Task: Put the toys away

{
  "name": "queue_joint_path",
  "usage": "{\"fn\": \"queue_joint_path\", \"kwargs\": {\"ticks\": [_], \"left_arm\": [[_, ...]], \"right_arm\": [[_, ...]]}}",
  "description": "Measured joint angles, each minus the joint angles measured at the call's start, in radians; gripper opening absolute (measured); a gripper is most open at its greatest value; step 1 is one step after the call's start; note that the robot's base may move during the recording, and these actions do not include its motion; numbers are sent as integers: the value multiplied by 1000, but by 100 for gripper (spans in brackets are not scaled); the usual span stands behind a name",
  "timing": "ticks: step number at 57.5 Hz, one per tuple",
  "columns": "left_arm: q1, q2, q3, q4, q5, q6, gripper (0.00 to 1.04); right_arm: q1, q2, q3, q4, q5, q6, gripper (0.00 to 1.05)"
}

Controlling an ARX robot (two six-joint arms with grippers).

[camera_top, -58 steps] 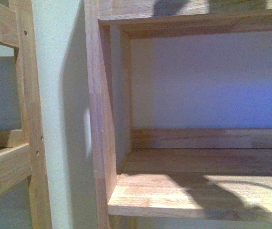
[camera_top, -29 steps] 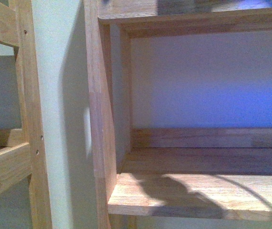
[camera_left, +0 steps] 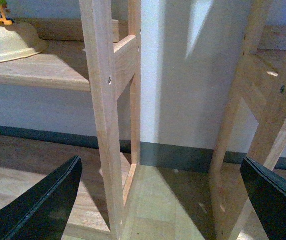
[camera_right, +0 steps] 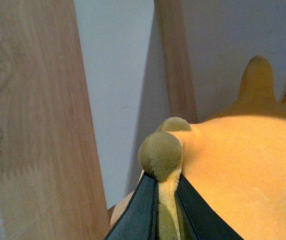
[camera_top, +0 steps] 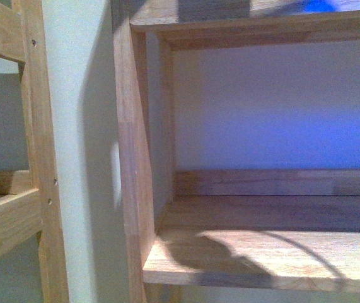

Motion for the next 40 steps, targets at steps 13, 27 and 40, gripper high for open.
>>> {"fn": "queue_joint_path", "kwargs": {"ticks": [13,27,40], "left_arm": [[0,0,0,0,0,0,98],[0,0,0,0,0,0,98],[0,0,0,0,0,0,98]], "right_arm": [[-48,27,65,-19,-69,80,6],[-75,12,-27,26,-81,102,6],[-79,-22,-96,58,-82,111,6]]}}
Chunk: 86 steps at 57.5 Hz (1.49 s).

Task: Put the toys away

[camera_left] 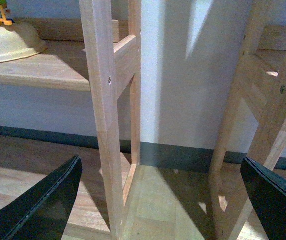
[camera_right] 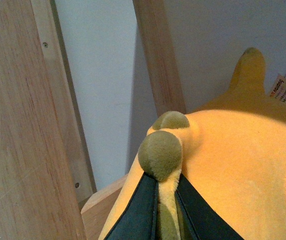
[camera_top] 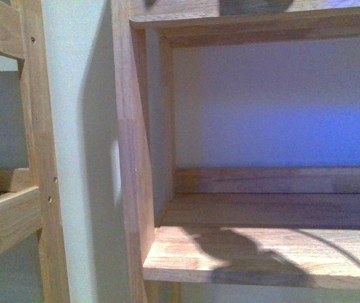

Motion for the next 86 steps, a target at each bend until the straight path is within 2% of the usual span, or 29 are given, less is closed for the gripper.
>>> {"fn": "queue_joint_path", "kwargs": {"ticks": [21,38,44,55,64,75,86], "left_arm": [[0,0,0,0,0,0,98],[0,0,0,0,0,0,98],[0,0,0,0,0,0,98],[0,0,0,0,0,0,98],[0,0,0,0,0,0,98],[0,0,0,0,0,0,98],[0,0,0,0,0,0,98]], "right_arm": [[-1,-8,-3,-24,15,-23,8],[-1,-12,-3,-37,40,-60,51],[8,-13,-3,-41,100,-119,73],[32,-35,-18,-28,233,-233,98],[68,-88,-67,23,379,-378,98],[126,-208,-221,185,524,-579,98],[162,-355,-396,328,571,-721,98]]}}
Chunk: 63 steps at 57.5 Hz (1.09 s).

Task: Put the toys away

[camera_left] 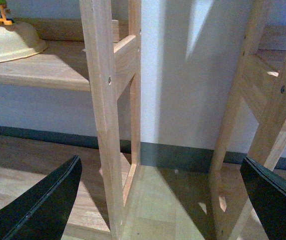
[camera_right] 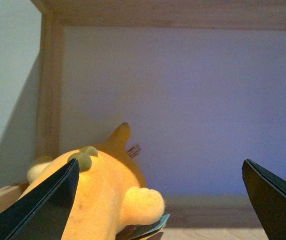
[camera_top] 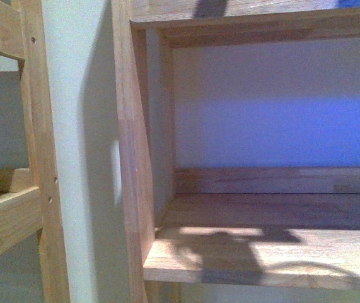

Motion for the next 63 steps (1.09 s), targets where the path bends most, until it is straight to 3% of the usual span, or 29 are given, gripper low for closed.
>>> {"fn": "queue_joint_path", "kwargs": {"ticks": [21,34,50,63], "left_arm": [[0,0,0,0,0,0,98],[0,0,0,0,0,0,98],[0,0,0,0,0,0,98],[0,0,0,0,0,0,98]], "right_arm": [[-6,-223,-275,167,37,-105,98],[-59,-362,-385,148,43,-117,98],[-178,-597,-554,13,58,-31,98],[-349,-761,-665,-209,-109,152,98]]}}
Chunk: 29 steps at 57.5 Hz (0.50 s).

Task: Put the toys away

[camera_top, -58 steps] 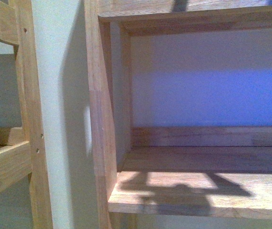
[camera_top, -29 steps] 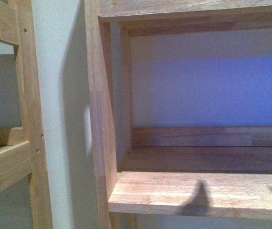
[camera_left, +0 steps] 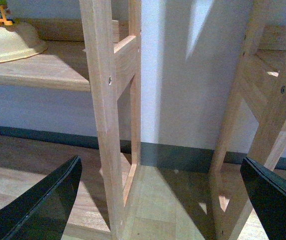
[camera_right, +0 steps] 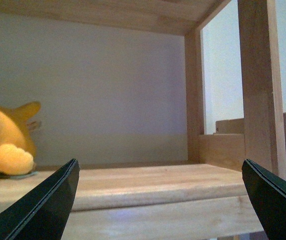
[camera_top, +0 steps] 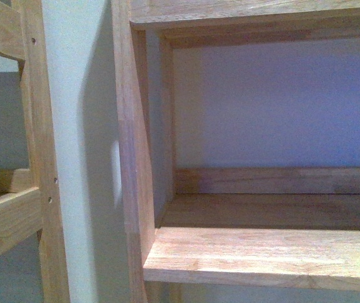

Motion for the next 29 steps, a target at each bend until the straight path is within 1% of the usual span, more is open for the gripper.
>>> {"fn": "queue_joint_path", "kwargs": {"ticks": [5,12,16,26,29], "left_arm": [[0,0,0,0,0,0,98],[0,0,0,0,0,0,98],[0,0,0,0,0,0,98],[0,0,0,0,0,0,98],[0,0,0,0,0,0,98]], "right_arm": [[-77,-46,-37,-102,-89,114,98],[-159,-86,-92,-163,-190,252,98],[-184,-106,-120,-177,-231,303,98],[-243,-187,-221,-274,-399,470,98],[-241,-201,-276,-262,-420,517,98]]}}
